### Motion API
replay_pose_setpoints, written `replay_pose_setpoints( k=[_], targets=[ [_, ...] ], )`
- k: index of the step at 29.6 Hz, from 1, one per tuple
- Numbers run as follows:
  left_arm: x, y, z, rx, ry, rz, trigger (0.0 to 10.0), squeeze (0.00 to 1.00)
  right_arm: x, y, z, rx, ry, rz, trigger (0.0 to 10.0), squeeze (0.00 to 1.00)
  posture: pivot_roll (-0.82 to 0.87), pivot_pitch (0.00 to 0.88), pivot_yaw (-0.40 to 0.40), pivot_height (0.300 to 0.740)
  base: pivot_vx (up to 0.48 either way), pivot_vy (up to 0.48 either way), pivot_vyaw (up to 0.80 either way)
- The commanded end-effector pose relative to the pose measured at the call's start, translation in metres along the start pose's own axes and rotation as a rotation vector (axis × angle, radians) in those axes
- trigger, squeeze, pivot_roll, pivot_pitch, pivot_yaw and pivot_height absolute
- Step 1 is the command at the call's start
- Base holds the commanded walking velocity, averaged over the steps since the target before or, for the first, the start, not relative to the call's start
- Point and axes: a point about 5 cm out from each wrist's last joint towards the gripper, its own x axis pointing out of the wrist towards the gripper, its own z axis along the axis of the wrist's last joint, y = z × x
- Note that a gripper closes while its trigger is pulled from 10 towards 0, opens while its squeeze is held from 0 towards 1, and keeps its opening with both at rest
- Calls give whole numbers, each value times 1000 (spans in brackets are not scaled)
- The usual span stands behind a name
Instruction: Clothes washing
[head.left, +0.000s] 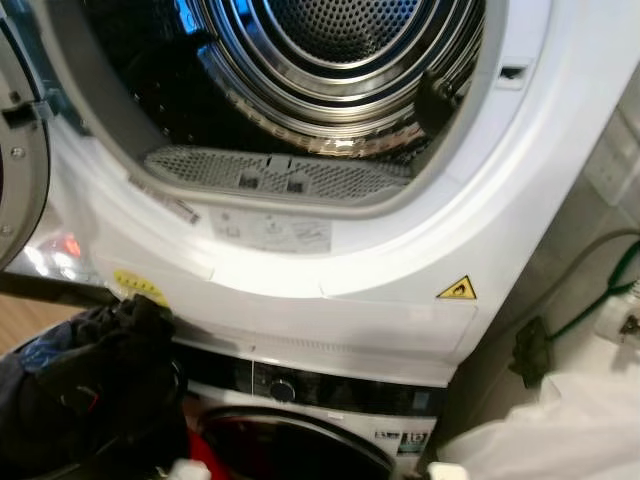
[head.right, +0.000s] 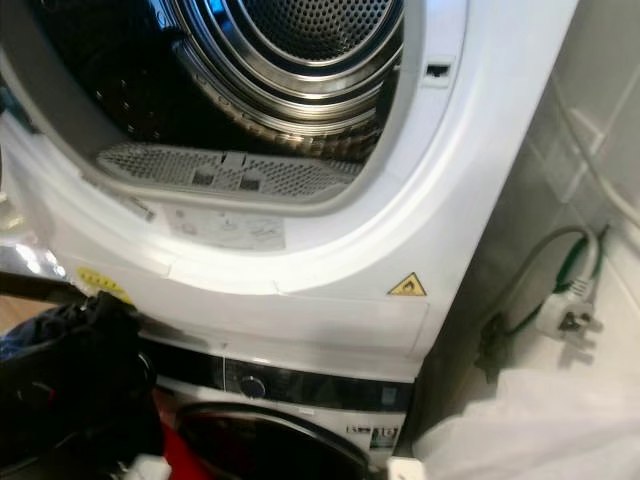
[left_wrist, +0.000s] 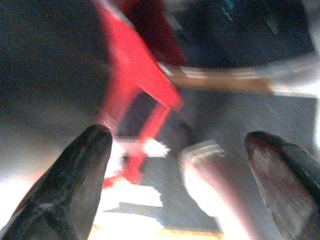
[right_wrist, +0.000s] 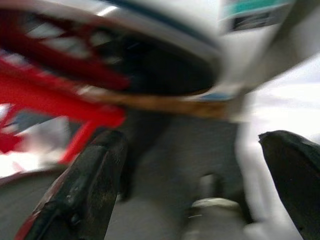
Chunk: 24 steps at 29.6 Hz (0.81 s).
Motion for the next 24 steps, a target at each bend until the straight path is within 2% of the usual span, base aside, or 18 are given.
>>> replay_pose_setpoints(
  k=[1,11,13,14,17,20,24],
  targets=[
    [-2,3,-7,-38,21,21,10000,0,0,2,1,4,8,9,10000,0,15,0,103,740,0,0,0],
    [0,-4,-9,-52,32,-22,10000,0,0,2,-6,8,28,8,10000,0,14,0,92,740,0,0,0],
    [1,-18,-14,-64,60,-97,10000,0,-1,-2,-6,-24,32,7,10000,0,7,0,49,740,0,0,0],
    [1,-18,-14,-64,60,-97,10000,0,-1,-2,-6,-24,32,7,10000,0,7,0,49,740,0,0,0],
    [2,-30,-17,-52,65,-126,10000,0,-2,-9,-3,-58,26,2,10000,0,3,0,27,740,0,0,0],
    [3,-39,-19,-99,60,-132,10000,0,-4,-24,0,-92,26,-15,10000,0,7,0,-18,740,0,0,0],
    [4,-45,-21,-115,61,-141,10000,0,-5,-33,2,-110,27,-26,10000,0,19,0,-33,740,0,0,0]
  ],
)
